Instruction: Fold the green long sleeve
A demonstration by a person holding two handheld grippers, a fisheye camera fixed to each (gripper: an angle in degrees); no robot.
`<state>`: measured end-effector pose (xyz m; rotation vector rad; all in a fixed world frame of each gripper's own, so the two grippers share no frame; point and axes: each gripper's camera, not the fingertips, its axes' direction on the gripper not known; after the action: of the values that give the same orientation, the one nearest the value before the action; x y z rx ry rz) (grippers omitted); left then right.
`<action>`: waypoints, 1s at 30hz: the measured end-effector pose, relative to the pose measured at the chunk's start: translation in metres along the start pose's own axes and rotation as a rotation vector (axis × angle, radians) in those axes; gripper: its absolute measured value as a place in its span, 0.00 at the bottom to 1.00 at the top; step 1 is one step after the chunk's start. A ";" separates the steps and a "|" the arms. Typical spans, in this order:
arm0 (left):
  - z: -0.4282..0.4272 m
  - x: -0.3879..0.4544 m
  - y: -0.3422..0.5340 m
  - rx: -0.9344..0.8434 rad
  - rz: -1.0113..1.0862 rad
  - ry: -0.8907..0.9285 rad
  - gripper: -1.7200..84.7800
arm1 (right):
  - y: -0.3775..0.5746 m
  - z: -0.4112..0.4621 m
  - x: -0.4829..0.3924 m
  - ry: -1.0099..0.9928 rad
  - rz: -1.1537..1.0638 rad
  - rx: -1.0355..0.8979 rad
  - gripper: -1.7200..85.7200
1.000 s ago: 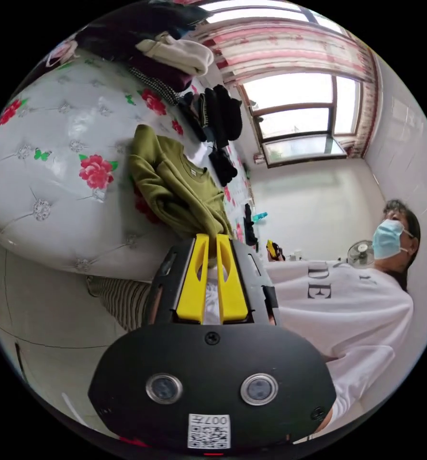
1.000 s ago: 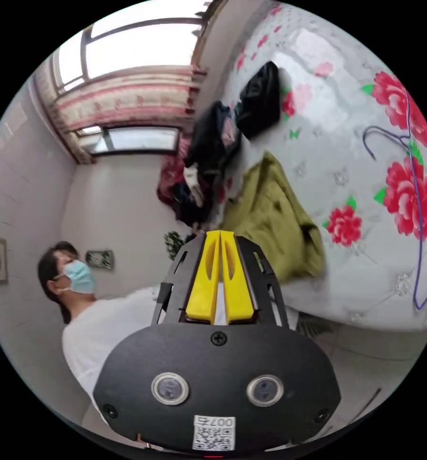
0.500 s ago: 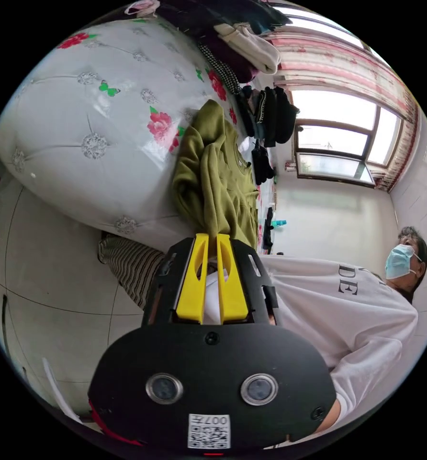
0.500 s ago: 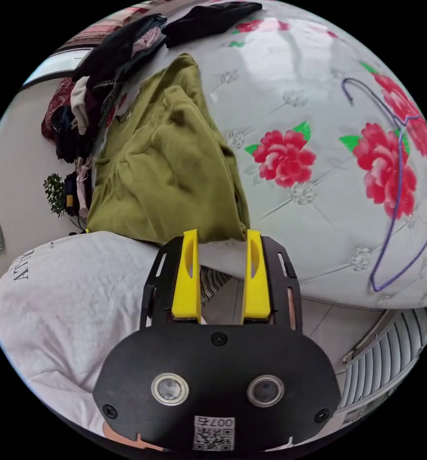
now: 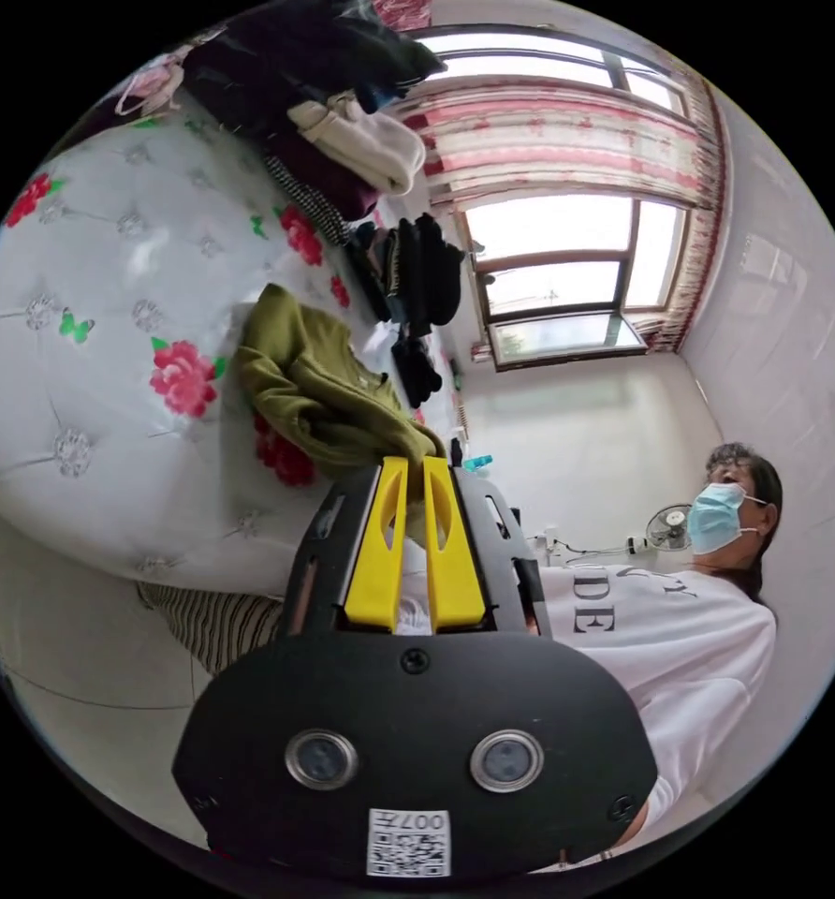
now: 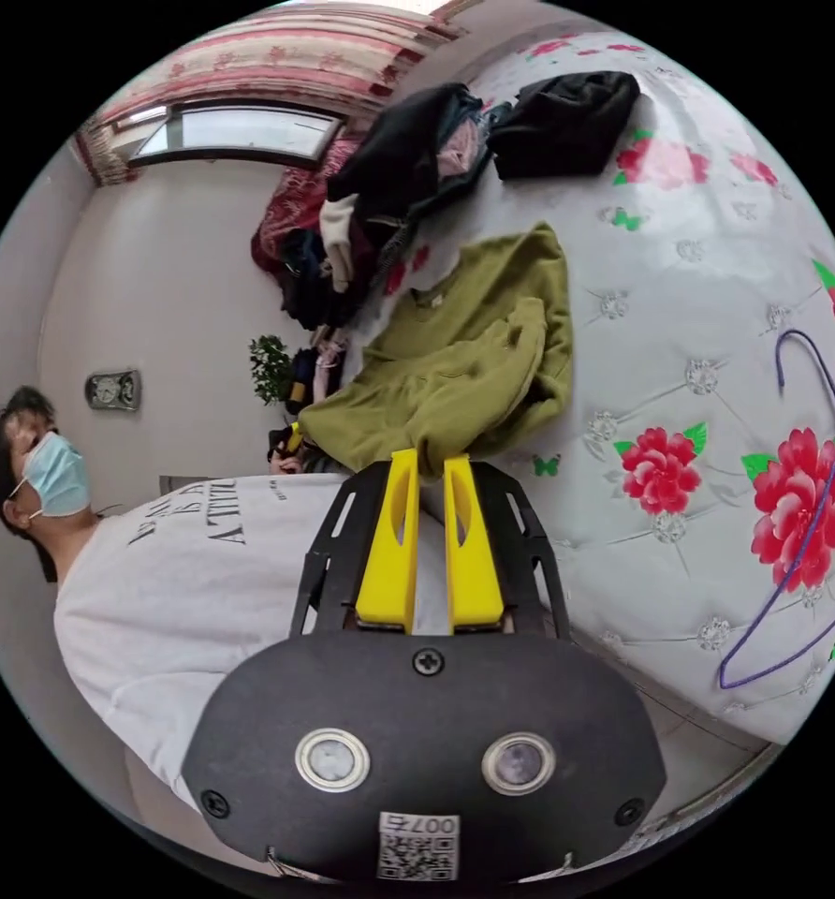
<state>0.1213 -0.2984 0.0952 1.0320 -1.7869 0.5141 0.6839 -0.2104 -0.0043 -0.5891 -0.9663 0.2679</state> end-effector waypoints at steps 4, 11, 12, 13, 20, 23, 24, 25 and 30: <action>-0.014 0.006 0.039 0.062 -0.038 0.026 0.02 | 0.046 -0.011 0.004 -0.116 0.061 0.061 0.04; -0.017 0.013 0.047 0.118 -0.102 0.076 0.02 | 0.065 -0.018 0.017 -0.310 0.252 0.122 0.04; -0.012 0.016 0.030 0.111 -0.094 0.094 0.03 | 0.054 -0.021 0.014 -0.326 0.273 0.142 0.04; -0.009 0.017 0.020 0.112 -0.090 0.102 0.03 | 0.039 -0.026 0.008 -0.338 0.292 0.182 0.04; 0.059 -0.009 -0.139 0.213 -0.181 -0.070 0.08 | -0.083 -0.020 -0.021 -0.207 0.270 0.432 0.06; 0.088 -0.011 -0.172 0.260 -0.204 -0.258 0.10 | -0.118 0.007 -0.026 -0.005 0.303 0.448 0.07; 0.097 -0.002 -0.179 0.257 -0.152 -0.307 0.10 | -0.124 0.022 -0.035 0.036 0.267 0.435 0.07; 0.102 0.003 -0.181 0.248 -0.120 -0.333 0.11 | -0.126 0.037 -0.047 0.087 0.218 0.416 0.08; 0.158 0.028 -0.166 0.073 0.110 -0.598 0.07 | -0.119 0.115 -0.092 0.481 -0.006 0.271 0.10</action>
<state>0.1696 -0.5158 0.0334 1.2282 -2.3743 0.3571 0.5320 -0.3099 0.0504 -0.3751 -0.4570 0.2327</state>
